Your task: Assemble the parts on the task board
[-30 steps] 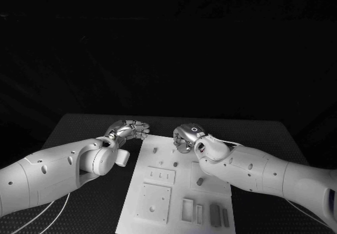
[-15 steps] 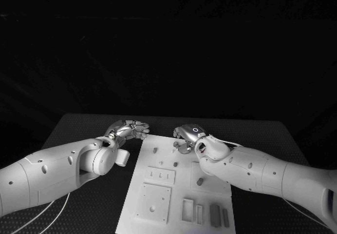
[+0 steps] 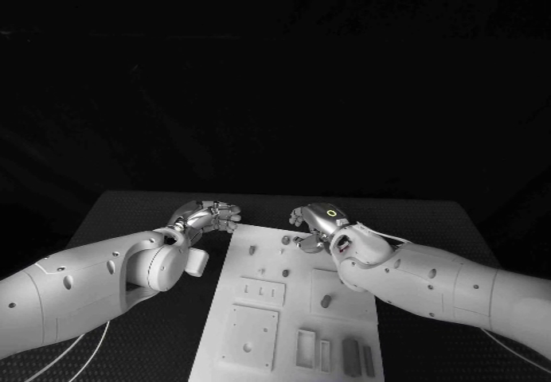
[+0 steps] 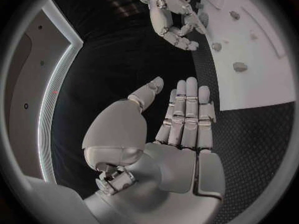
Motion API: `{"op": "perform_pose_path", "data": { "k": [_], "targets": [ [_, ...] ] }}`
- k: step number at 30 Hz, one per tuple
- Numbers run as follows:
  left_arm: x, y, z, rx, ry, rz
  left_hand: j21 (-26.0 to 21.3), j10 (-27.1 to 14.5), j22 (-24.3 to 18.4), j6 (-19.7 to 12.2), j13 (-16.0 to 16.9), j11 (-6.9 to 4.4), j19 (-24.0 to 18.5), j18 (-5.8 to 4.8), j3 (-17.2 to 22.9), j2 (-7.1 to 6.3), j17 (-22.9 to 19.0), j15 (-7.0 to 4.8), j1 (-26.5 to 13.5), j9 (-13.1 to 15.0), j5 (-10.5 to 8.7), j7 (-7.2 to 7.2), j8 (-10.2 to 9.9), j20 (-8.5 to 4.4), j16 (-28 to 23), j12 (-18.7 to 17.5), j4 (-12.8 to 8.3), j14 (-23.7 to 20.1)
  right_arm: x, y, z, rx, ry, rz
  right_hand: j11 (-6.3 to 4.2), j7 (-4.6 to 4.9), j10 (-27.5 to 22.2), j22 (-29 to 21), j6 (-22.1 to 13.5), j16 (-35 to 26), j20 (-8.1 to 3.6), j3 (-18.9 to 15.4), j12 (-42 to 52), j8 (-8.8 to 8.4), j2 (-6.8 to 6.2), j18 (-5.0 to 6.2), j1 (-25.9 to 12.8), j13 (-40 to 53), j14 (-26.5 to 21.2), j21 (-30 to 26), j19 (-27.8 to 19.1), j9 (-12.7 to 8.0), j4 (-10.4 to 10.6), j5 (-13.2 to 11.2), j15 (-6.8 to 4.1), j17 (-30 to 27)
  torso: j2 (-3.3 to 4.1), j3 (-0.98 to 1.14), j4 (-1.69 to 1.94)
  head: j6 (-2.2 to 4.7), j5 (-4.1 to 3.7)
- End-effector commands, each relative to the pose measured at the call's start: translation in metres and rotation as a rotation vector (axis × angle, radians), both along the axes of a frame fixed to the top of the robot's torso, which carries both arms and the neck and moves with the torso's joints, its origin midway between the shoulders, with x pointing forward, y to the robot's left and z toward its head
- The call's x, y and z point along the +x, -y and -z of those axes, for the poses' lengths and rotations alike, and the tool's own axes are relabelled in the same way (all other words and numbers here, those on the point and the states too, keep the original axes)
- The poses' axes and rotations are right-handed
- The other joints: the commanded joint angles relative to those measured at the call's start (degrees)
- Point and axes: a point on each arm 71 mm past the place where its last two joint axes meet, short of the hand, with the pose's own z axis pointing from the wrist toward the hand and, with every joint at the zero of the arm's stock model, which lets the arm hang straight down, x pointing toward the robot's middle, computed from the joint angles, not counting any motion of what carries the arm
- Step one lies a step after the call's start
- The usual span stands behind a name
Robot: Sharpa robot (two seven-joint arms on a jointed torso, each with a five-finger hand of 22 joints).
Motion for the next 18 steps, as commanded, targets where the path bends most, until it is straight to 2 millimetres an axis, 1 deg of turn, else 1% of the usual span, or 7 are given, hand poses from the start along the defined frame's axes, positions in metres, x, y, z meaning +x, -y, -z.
{"op": "perform_pose_path", "data": {
  "k": [1, 4, 7, 10, 12, 14, 18],
  "targets": [
    [0.001, -0.001, -0.002, -0.011, 0.013, 0.006, 0.34, 0.26, -0.07, -0.11, -0.03, 0.12, 0.06, 0.08, 0.30, -0.12, 0.05, 0.08, -0.41, 0.08, 0.15, 0.11, -0.37, -0.49, 0.24, -0.38, -0.16, 0.10, 0.001, 0.011, -0.016, 0.058, -0.016, -0.001, -0.54, -0.44, 1.83, 0.48, 1.44, -0.02, 0.14, -0.18, 1.03, 0.87, -0.25, 3.12, 0.20, 0.50, -0.46, -0.47, -0.15, 0.38, 0.50, 0.08, -0.95, -0.30, -0.02, 0.00, -0.18, 0.54, -0.44],
    [0.002, -0.002, -0.002, -0.010, 0.016, 0.002, 0.43, 1.43, -0.09, -0.04, 0.27, -0.40, 0.06, 0.07, 0.41, -0.06, 0.10, 0.04, -0.40, 0.19, 0.09, 0.07, -0.39, -0.51, 0.31, 0.17, -0.28, 0.20, 0.001, 0.028, -0.021, 0.050, -0.048, 0.011, -0.82, -0.66, 2.36, 0.52, 1.79, -0.13, 0.27, -0.67, 1.50, 1.10, -0.19, 3.12, -0.15, 0.70, -0.54, -0.56, -0.41, 0.57, 0.58, 0.10, -1.22, -0.55, -0.15, -0.04, -0.49, 0.89, -0.54],
    [0.003, -0.002, -0.002, -0.009, 0.019, -0.002, 0.46, 1.70, -0.10, -0.01, 0.34, -0.53, 0.07, 0.07, 0.44, -0.07, 0.12, 0.01, -0.38, 0.24, 0.10, 0.06, -0.40, -0.53, 0.35, 0.29, -0.34, 0.25, -0.001, 0.051, -0.022, 0.051, -0.104, 0.023, -1.40, -0.67, 3.54, 0.74, 1.71, 0.13, 0.26, -2.00, 2.82, 1.07, -0.07, 3.12, -0.39, 1.63, -0.37, -0.33, -0.42, 0.74, 0.25, 0.15, -1.75, -0.73, -0.35, 0.07, -0.96, 0.98, -0.47],
    [0.004, -0.003, -0.002, -0.007, 0.021, -0.005, 0.46, 1.70, -0.11, -0.01, 0.34, -0.54, 0.07, 0.07, 0.44, -0.07, 0.12, 0.01, -0.38, 0.24, 0.10, 0.06, -0.40, -0.53, 0.35, 0.29, -0.35, 0.25, 0.000, 0.064, -0.021, 0.052, -0.129, 0.035, -1.43, -0.65, 3.54, 0.75, 1.68, 0.15, 0.26, -2.10, 2.88, 1.05, -0.07, 3.12, -0.42, 1.69, -0.37, -0.31, -0.42, 0.74, 0.23, 0.15, -1.76, -0.74, -0.46, 0.15, -1.13, 1.15, -0.46],
    [0.005, -0.004, -0.001, -0.006, 0.021, -0.007, 0.47, 1.66, -0.11, -0.01, 0.33, -0.53, 0.07, 0.07, 0.44, -0.10, 0.12, 0.01, -0.39, 0.24, 0.09, 0.06, -0.41, -0.53, 0.34, 0.26, -0.37, 0.24, 0.000, 0.071, -0.019, 0.061, -0.155, 0.040, -1.42, -0.63, 3.51, 0.76, 1.62, 0.17, 0.27, -2.20, 2.95, 1.02, -0.07, 3.12, -0.43, 1.75, -0.38, -0.30, -0.44, 0.75, 0.21, 0.16, -1.79, -0.75, -0.60, 0.27, -1.37, 1.17, -0.28],
    [0.005, -0.004, -0.001, -0.006, 0.022, -0.008, 0.48, 1.35, -0.13, -0.05, 0.25, -0.39, 0.04, 0.05, 0.45, -0.13, 0.11, 0.03, -0.43, 0.28, 0.06, 0.08, -0.46, -0.53, 0.30, 0.05, -0.43, 0.17, 0.000, 0.076, -0.018, 0.060, -0.180, 0.045, -1.78, -0.15, 4.18, 0.86, 0.68, 0.42, 0.20, -3.54, 4.78, 0.50, 0.17, 3.12, -0.33, 2.96, -0.30, -0.10, -0.38, 0.63, -0.45, 0.26, -2.14, -0.78, -0.74, 0.34, -1.48, 1.12, -0.35],
    [0.005, -0.005, -0.001, -0.006, 0.021, -0.008, 0.49, 1.30, -0.14, -0.06, 0.24, -0.36, 0.04, 0.05, 0.45, -0.13, 0.11, 0.04, -0.45, 0.29, 0.05, 0.08, -0.48, -0.53, 0.30, 0.01, -0.44, 0.16, -0.001, 0.081, -0.013, 0.032, -0.227, 0.041, -3.40, -1.08, 7.39, 0.77, 0.17, 0.51, 0.11, -7.11, 15.94, 0.16, 0.29, 3.12, -0.80, 11.15, -0.79, -0.21, -0.76, 0.71, -1.30, 0.97, -3.90, -0.94, -0.75, 0.55, -1.65, 1.01, -0.24]
  ]
}}
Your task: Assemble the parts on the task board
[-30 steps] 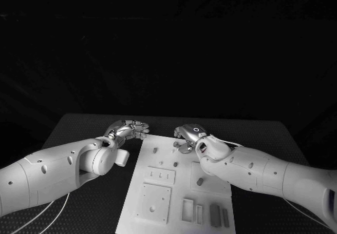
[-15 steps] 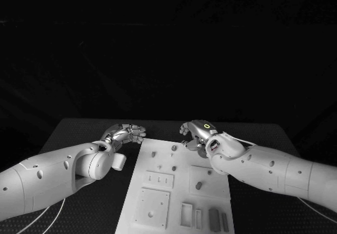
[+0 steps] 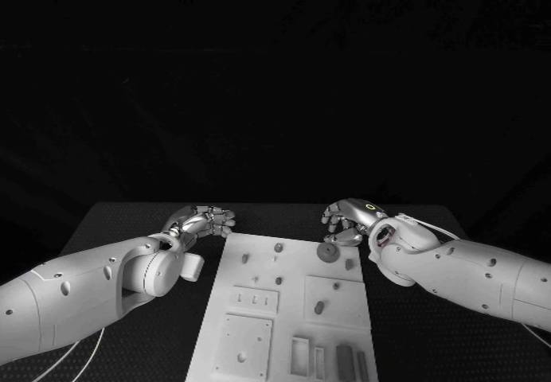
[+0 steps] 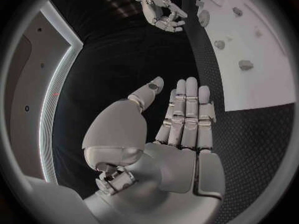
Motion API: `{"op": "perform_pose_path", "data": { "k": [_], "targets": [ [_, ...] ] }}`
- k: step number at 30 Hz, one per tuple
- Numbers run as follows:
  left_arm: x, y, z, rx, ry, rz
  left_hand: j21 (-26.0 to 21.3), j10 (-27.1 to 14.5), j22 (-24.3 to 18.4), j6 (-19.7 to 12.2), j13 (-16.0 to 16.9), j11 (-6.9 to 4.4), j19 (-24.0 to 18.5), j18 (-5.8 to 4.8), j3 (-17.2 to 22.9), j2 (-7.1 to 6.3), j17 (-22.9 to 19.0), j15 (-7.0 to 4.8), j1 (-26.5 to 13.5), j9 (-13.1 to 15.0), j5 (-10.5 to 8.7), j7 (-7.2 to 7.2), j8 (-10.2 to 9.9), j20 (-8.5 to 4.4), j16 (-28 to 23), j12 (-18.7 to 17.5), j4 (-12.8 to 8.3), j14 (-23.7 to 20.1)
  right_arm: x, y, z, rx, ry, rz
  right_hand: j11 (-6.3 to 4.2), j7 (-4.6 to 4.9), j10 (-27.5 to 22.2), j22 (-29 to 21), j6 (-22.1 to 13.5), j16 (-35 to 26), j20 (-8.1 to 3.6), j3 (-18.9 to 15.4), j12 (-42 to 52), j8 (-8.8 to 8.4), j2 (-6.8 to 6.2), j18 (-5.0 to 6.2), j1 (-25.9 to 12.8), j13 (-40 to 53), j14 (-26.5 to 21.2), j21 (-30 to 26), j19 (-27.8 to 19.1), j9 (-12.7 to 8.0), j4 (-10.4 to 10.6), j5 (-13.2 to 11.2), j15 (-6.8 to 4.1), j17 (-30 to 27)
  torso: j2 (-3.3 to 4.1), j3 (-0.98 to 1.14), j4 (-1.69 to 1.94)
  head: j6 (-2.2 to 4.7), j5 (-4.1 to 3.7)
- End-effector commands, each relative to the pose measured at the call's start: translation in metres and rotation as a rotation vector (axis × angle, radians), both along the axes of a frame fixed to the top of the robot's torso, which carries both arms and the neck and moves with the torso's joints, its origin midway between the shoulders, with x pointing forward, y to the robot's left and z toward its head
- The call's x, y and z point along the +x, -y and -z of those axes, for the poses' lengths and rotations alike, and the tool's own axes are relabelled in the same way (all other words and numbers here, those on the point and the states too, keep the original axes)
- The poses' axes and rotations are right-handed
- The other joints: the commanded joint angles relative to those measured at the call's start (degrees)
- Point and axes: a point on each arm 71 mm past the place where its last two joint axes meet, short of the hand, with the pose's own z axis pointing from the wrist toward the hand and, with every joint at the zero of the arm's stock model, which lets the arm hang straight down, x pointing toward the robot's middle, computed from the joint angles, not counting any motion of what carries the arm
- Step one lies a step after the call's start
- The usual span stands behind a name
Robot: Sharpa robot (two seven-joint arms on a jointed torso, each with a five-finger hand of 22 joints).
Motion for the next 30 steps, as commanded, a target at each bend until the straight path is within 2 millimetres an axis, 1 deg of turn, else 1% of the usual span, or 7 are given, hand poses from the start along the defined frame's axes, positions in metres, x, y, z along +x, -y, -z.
{"op": "perform_pose_path", "data": {
  "k": [1, 4, 5, 7, 9, 20, 30],
  "targets": [
    [0.000, 0.002, -0.002, -0.014, 0.012, 0.015, 0.26, -0.05, -0.08, -0.07, -0.04, 0.18, -0.18, 0.35, 0.16, -0.13, 0.05, 0.04, -0.45, 0.05, 0.05, 0.09, -0.26, -0.31, 0.30, 0.01, -0.14, 0.16, -0.002, 0.000, 0.008, -0.011, -0.109, -0.045, -0.52, -0.78, 1.18, 0.75, 0.02, 0.34, 0.03, -1.65, 6.33, -0.34, 0.23, 3.10, -0.79, 4.72, 0.02, 0.11, -0.20, 0.03, -0.24, 0.48, -1.00, -0.04, -0.11, 0.29, -0.28, -0.18, 0.12],
    [0.000, 0.003, -0.001, -0.015, 0.011, 0.017, 0.26, -0.08, -0.09, -0.08, -0.05, 0.20, -0.18, 0.35, 0.16, -0.12, 0.05, 0.04, -0.46, 0.06, 0.04, 0.09, -0.27, -0.31, 0.29, -0.02, -0.15, 0.15, -0.003, 0.002, 0.017, -0.025, -0.139, -0.042, -1.16, -1.74, 4.76, 1.14, -0.78, 1.72, -0.19, -4.10, 14.21, -0.81, 0.05, 3.09, -1.75, 10.37, 0.75, 1.00, 0.64, -0.11, -0.82, 1.27, -0.66, 0.79, -0.06, 0.38, -0.30, -0.25, 0.11],
    [0.000, 0.003, -0.001, -0.015, 0.011, 0.017, 0.26, -0.11, -0.09, -0.08, -0.06, 0.21, -0.18, 0.35, 0.16, -0.11, 0.05, 0.04, -0.47, 0.06, 0.04, 0.09, -0.28, -0.31, 0.29, -0.04, -0.15, 0.15, -0.003, 0.002, 0.020, -0.033, -0.147, -0.040, -1.28, -1.58, -0.80, 1.33, -0.83, 3.58, -0.90, -6.24, 26.47, -0.98, -0.05, 3.10, -1.90, 21.47, 0.61, 2.18, 1.58, -0.07, -1.85, 2.32, -2.05, 2.30, -0.04, 0.43, -0.36, -0.24, 0.13],
    [0.000, 0.004, -0.001, -0.016, 0.011, 0.020, 0.26, -0.12, -0.09, -0.09, -0.06, 0.22, -0.18, 0.35, 0.16, -0.10, 0.05, 0.04, -0.48, 0.07, 0.03, 0.10, -0.29, -0.31, 0.29, -0.05, -0.15, 0.15, -0.003, 0.004, 0.025, -0.047, -0.157, -0.037, -1.12, -1.27, -8.23, 1.31, -0.50, 5.92, -1.40, -6.25, 41.32, -1.15, 1.67, 3.10, -1.96, 35.13, 0.44, 3.06, 1.44, -0.08, -1.59, 2.07, -1.52, 4.42, -0.05, 0.43, -0.39, -0.31, 0.12],
    [0.000, 0.004, -0.001, -0.017, 0.010, 0.022, 0.26, -0.13, -0.10, -0.10, -0.06, 0.23, -0.19, 0.34, 0.17, -0.10, 0.05, 0.04, -0.49, 0.07, 0.03, 0.10, -0.30, -0.31, 0.29, -0.06, -0.15, 0.15, -0.003, 0.006, 0.030, -0.056, -0.173, -0.034, -0.92, -1.03, -13.48, 1.44, -0.15, 8.03, -1.56, -5.69, 50.30, -1.41, 1.49, 3.10, -2.59, 43.76, 0.19, 5.23, 1.63, -0.19, -1.14, 2.38, -1.10, 6.74, -0.06, 0.42, -0.36, -0.40, 0.05],
    [-0.001, 0.004, 0.000, -0.017, 0.008, 0.024, 0.28, -0.17, -0.11, -0.13, -0.07, 0.26, -0.19, 0.34, 0.17, -0.06, 0.05, 0.05, -0.54, 0.08, 0.01, 0.12, -0.33, -0.31, 0.28, -0.10, -0.14, 0.13, -0.002, 0.009, 0.044, -0.067, -0.193, -0.021, -0.68, -0.77, -13.19, 1.25, 0.27, 10.31, -2.10, -4.81, 56.18, -1.75, 2.09, 3.10, -3.37, 49.76, -0.92, 9.20, 1.05, -0.17, -1.04, 3.12, -0.77, 10.92, -0.08, 0.24, -0.10, -1.03, -0.18],
    [-0.001, 0.003, 0.000, -0.017, 0.006, 0.024, 0.28, -0.18, -0.11, -0.15, -0.08, 0.27, -0.20, 0.33, 0.17, -0.02, 0.05, 0.06, -0.59, 0.10, 0.00, 0.13, -0.35, -0.30, 0.28, -0.12, -0.13, 0.13, 0.002, 0.014, 0.046, -0.056, -0.192, -0.001, -0.75, -0.84, -11.29, 1.13, 0.69, 10.43, -2.27, -3.17, 57.53, -1.72, 2.96, 3.10, -2.97, 51.42, -0.83, 10.21, 0.96, -0.12, -0.67, 2.76, -0.83, 11.85, -0.14, 0.23, -0.27, -1.21, 0.26]
  ]
}}
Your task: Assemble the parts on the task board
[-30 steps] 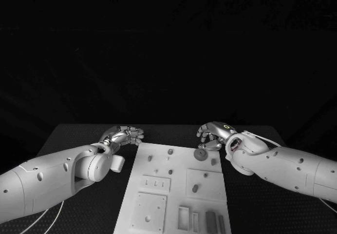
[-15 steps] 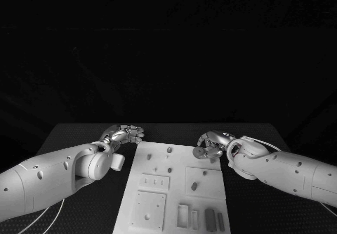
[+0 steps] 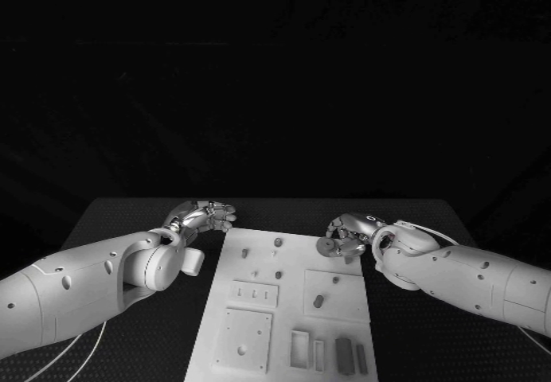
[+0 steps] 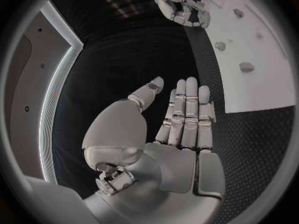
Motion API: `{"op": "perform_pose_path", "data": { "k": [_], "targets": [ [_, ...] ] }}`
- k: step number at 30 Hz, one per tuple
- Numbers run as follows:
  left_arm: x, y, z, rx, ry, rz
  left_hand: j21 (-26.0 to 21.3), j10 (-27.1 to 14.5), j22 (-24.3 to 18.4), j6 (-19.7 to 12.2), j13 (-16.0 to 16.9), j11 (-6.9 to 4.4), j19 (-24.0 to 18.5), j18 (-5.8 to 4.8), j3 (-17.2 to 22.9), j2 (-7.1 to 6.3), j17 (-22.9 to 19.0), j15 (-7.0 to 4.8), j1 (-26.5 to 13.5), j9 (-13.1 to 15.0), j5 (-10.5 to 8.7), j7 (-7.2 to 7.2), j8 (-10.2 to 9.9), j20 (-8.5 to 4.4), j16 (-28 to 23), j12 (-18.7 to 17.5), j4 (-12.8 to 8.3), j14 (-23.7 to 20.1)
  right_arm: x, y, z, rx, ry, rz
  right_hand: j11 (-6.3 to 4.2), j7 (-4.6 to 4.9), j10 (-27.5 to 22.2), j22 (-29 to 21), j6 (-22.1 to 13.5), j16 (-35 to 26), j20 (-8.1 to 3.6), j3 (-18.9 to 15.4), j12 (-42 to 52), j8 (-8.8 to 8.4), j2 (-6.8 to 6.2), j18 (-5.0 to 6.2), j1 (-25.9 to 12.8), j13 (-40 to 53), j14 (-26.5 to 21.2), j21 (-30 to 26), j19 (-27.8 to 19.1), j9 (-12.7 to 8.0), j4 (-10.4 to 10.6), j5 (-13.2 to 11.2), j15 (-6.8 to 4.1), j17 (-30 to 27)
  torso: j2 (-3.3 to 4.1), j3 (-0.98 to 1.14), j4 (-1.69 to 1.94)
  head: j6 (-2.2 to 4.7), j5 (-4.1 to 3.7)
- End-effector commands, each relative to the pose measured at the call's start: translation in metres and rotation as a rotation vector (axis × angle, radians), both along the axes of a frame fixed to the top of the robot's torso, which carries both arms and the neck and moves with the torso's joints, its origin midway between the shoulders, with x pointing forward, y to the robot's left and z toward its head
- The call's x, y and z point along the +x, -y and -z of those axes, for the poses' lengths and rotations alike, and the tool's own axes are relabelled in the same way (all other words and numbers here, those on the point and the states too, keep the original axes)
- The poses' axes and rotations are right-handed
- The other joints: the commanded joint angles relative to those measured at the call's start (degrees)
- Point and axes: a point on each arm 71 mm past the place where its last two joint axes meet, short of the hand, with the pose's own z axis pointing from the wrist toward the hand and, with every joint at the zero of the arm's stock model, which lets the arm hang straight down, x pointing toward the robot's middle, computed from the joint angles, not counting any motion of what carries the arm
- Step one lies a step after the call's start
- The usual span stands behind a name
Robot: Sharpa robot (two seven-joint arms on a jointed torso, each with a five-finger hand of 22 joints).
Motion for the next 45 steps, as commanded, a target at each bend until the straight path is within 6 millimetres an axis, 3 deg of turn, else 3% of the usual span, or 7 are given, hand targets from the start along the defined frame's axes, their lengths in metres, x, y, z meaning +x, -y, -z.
{"op": "perform_pose_path", "data": {
  "k": [1, 9, 16, 21, 33, 40, 45],
  "targets": [
    [-0.001, 0.003, -0.001, -0.015, 0.007, 0.020, 0.29, -0.16, -0.07, -0.15, -0.06, 0.26, -0.20, 0.34, 0.16, -0.02, 0.07, 0.05, -0.60, 0.06, 0.00, 0.13, -0.36, -0.31, 0.28, -0.12, -0.12, 0.13, 0.000, -0.001, 0.002, 0.009, -0.016, -0.011, 0.32, 0.87, 0.23, 1.12, 1.51, 0.20, -0.41, 0.68, 0.23, -0.24, 0.70, 2.64, -0.09, 0.20, -0.15, 0.31, 0.10, 0.05, 0.20, -0.28, -0.06, 0.20, -0.04, -0.03, -0.05, -0.11, 0.17],
    [0.000, 0.003, -0.001, -0.013, 0.003, 0.020, 0.32, -0.21, -0.11, -0.24, -0.07, 0.31, -0.25, 0.31, 0.03, -0.10, 0.07, 0.08, -1.05, 0.11, -0.07, 0.19, -0.46, -0.28, 0.26, -0.21, 0.06, 0.09, 0.001, -0.003, 0.003, 0.022, -0.033, -0.009, 0.19, 0.73, 0.50, 1.03, 1.10, -0.10, -0.49, 4.78, 0.20, -0.77, 1.73, 2.64, 0.02, 0.57, 0.08, 1.26, -0.05, -0.22, 2.50, -3.11, -0.18, 1.15, -0.05, 0.02, -0.02, -0.21, 0.18],
    [-0.001, 0.003, -0.001, -0.015, 0.001, 0.024, 0.35, -0.21, -0.14, -0.28, -0.07, 0.32, -0.27, 0.29, -0.06, -0.12, 0.08, 0.09, -1.51, 0.17, -0.12, 0.21, -0.52, -0.27, 0.26, -0.27, 0.36, 0.07, 0.002, -0.005, 0.006, 0.021, -0.044, -0.009, 0.14, 0.67, 0.64, 0.96, 1.26, -0.27, -0.56, 7.84, 0.20, -0.67, 2.83, 2.64, -0.24, 0.78, 0.17, 1.79, -0.22, -0.13, 4.75, -3.44, -0.24, 1.77, -0.07, -0.04, 0.01, -0.32, 0.27],
    [-0.001, 0.004, -0.001, -0.015, 0.000, 0.026, 0.36, -0.22, -0.15, -0.29, -0.07, 0.33, -0.28, 0.30, -0.06, -0.13, 0.08, 0.09, -1.61, 0.18, -0.11, 0.22, -0.54, -0.28, 0.26, -0.29, 0.44, 0.07, 0.002, -0.007, 0.007, 0.013, -0.044, -0.011, 0.08, 0.61, 0.70, 0.99, 1.36, -0.21, -0.60, 8.52, 0.25, -0.52, 3.93, 2.64, -0.35, 0.87, 0.25, 2.01, -0.30, -0.01, 5.12, -3.45, -0.29, 2.08, -0.06, -0.06, 0.00, -0.43, 0.34],
    [-0.001, 0.003, -0.001, -0.014, -0.003, 0.026, 0.36, -0.23, -0.16, -0.30, -0.08, 0.32, -0.31, 0.32, -0.02, -0.15, 0.08, 0.08, -1.59, 0.21, -0.10, 0.21, -0.56, -0.30, 0.25, -0.32, 0.43, 0.05, 0.001, -0.005, 0.014, -0.054, -0.021, -0.029, -0.18, 0.32, 1.18, 0.98, 2.92, -0.14, -0.70, 8.21, 0.49, 0.58, 2.97, 2.64, -0.33, 1.17, 0.47, 2.77, -0.47, 0.68, 3.77, -3.45, -0.52, 2.75, -0.11, -0.08, 0.04, -0.87, -0.04],
    [-0.002, 0.003, -0.001, -0.014, -0.004, 0.027, 0.37, -0.28, -0.17, -0.36, -0.09, 0.34, -0.34, 0.33, 0.01, -0.20, 0.08, 0.08, -1.58, 0.21, -0.11, 0.22, -0.61, -0.31, 0.24, -0.36, 0.41, 0.03, -0.002, -0.010, 0.018, -0.095, 0.007, -0.055, -0.16, 0.35, 0.99, 0.93, 2.58, -0.32, -0.73, 7.54, 0.31, 0.45, 0.91, 2.64, 0.05, 1.02, 0.48, 3.08, -0.54, 0.74, 2.51, -3.45, -0.52, 2.84, -0.10, -0.02, 0.01, -1.03, 0.01],
    [-0.002, 0.003, -0.001, -0.013, -0.004, 0.027, 0.38, -0.30, -0.18, -0.40, -0.09, 0.35, -0.35, 0.34, 0.03, -0.21, 0.08, 0.08, -1.57, 0.22, -0.11, 0.23, -0.64, -0.31, 0.23, -0.38, 0.40, 0.02, -0.002, -0.013, 0.020, -0.113, 0.022, -0.066, -0.14, 0.38, 0.95, 0.89, 2.56, -0.43, -0.72, 7.21, 0.26, 0.46, 0.61, 2.64, 0.15, 0.98, 0.48, 3.15, -0.55, 0.77, 2.16, -3.45, -0.49, 2.83, -0.09, 0.01, 0.06, -1.10, 0.01]
  ]
}}
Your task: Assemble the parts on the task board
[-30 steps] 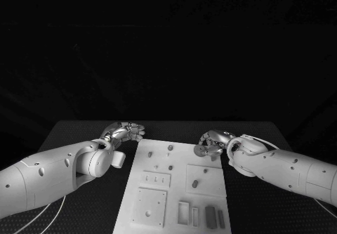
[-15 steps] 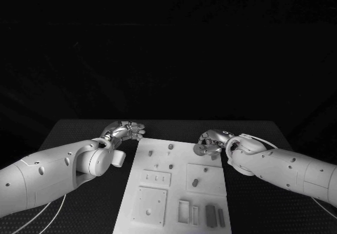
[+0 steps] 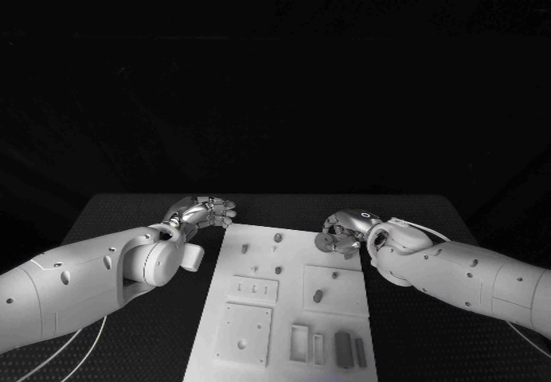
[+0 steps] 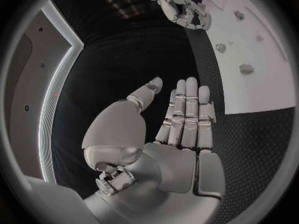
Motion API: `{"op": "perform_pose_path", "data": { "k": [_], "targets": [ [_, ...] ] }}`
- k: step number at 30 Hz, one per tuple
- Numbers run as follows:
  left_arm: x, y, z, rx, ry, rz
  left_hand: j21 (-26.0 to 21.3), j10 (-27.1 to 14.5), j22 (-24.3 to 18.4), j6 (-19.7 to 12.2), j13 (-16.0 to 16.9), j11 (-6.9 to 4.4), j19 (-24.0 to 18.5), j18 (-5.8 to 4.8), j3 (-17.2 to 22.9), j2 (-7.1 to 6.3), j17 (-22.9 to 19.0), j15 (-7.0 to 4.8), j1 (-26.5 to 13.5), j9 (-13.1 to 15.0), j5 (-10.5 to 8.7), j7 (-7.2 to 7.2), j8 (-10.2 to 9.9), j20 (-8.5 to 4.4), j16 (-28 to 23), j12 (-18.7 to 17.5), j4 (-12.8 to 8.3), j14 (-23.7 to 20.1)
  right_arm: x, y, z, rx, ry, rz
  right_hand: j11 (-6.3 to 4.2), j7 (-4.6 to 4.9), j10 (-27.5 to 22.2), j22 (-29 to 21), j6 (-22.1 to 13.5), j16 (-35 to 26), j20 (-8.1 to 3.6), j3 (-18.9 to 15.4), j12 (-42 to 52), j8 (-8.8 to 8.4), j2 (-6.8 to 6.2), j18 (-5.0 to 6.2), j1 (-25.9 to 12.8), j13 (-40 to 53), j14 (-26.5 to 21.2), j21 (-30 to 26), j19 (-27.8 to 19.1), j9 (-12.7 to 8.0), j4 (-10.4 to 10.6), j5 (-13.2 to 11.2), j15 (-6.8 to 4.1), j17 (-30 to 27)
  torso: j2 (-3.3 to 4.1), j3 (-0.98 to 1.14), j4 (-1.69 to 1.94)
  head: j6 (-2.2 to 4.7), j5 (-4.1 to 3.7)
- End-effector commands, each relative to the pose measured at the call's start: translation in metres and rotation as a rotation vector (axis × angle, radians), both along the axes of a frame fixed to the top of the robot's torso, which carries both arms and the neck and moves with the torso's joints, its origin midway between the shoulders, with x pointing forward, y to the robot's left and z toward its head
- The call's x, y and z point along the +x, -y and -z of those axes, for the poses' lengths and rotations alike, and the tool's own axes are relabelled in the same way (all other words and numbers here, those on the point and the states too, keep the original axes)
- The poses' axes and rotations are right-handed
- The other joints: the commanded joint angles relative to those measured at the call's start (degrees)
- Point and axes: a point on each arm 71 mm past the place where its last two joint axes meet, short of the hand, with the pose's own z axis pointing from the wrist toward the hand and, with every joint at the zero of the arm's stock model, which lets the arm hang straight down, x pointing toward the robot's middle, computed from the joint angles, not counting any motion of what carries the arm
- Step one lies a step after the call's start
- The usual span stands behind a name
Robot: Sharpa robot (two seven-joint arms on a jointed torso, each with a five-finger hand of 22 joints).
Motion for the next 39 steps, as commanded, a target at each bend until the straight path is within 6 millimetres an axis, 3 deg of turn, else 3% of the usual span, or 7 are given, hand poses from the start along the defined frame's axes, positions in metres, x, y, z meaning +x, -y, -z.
{"op": "perform_pose_path", "data": {
  "k": [1, 13, 19, 33, 39],
  "targets": [
    [-0.0007, 0.0023, -0.0009, -0.010, 0.002, 0.018, 0.38, -0.08, -0.07, -0.20, -0.08, 0.13, -0.13, 0.48, 0.19, -0.06, 0.05, 0.08, -0.35, 0.05, -0.11, 0.03, -0.26, -0.09, 0.23, -0.38, 0.24, 0.02, -0.0051, -0.0040, 0.0122, -0.072, -0.014, -0.033, 0.02, 1.39, -0.02, 0.88, 1.55, -0.23, -0.38, 0.00, -0.07, -0.22, -0.64, 2.77, 0.08, -0.05, 0.20, 0.27, -0.09, -0.08, -0.31, -0.34, -0.26, 0.05, 0.01, 0.04, 0.04, -0.08, -0.02],
    [-0.0009, 0.0015, -0.0009, -0.009, 0.002, 0.018, 0.39, -0.08, -0.08, -0.25, -0.07, 0.14, -0.14, 0.48, 0.22, -0.07, 0.06, 0.08, -0.35, 0.07, -0.13, 0.05, -0.31, -0.09, 0.23, -0.40, 0.24, 0.01, -0.0077, -0.0043, 0.0202, -0.098, -0.012, -0.040, 0.00, 1.35, -0.28, 0.83, 1.67, -0.42, -0.32, -0.46, -0.30, -0.13, -1.17, 2.77, 0.09, -0.28, 0.19, 0.39, -0.09, 0.01, -0.61, -0.34, -0.27, 0.02, 0.02, 0.02, -0.02, -0.47, -0.05],
    [-0.0008, 0.0016, -0.0009, -0.009, 0.001, 0.018, 0.40, -0.07, -0.09, -0.26, -0.07, 0.14, -0.14, 0.48, 0.23, -0.05, 0.06, 0.08, -0.38, 0.08, -0.14, 0.06, -0.32, -0.08, 0.24, -0.40, 0.27, 0.01, -0.0080, -0.0052, 0.0211, -0.104, -0.011, -0.040, -0.16, 1.17, -0.20, 0.75, 2.22, -0.53, -0.28, -0.33, -0.35, 0.20, -0.74, 2.77, 0.28, -0.29, 0.24, 0.41, -0.12, 0.18, -0.52, -0.34, -0.40, 0.07, -0.01, -0.02, -0.01, -0.49, -0.12],
    [-0.0007, 0.0013, -0.0009, -0.008, 0.001, 0.016, 0.43, -0.03, -0.09, -0.23, -0.06, 0.13, -0.15, 0.48, 0.25, 0.00, 0.07, 0.08, -0.43, 0.12, -0.14, 0.06, -0.32, -0.08, 0.25, -0.40, 0.33, 0.03, -0.0101, -0.0056, 0.0189, -0.119, 0.024, -0.043, -1.72, -0.53, 1.12, 0.56, 6.98, -1.14, -0.04, 0.41, -0.40, 2.70, 0.74, 2.77, -0.36, -0.12, 0.39, 0.65, -0.16, 1.62, 0.89, -0.30, -1.79, 0.23, -0.06, -0.02, 0.01, -0.51, -0.08],
    [-0.0007, 0.0012, -0.0009, -0.007, 0.002, 0.015, 0.44, -0.02, -0.09, -0.21, -0.05, 0.13, -0.15, 0.48, 0.26, 0.00, 0.07, 0.08, -0.45, 0.14, -0.15, 0.05, -0.31, -0.08, 0.25, -0.40, 0.35, 0.03, -0.0109, -0.0077, 0.0129, -0.113, 0.051, -0.044, -1.91, -0.73, 1.38, 0.54, 7.41, -1.26, -0.01, 0.55, -0.49, 2.81, 0.92, 2.77, -0.61, -0.14, 0.45, 0.69, -0.16, 1.73, 1.21, -0.26, -1.97, 0.25, -0.05, -0.04, 0.01, -0.42, -0.07]
  ]
}}
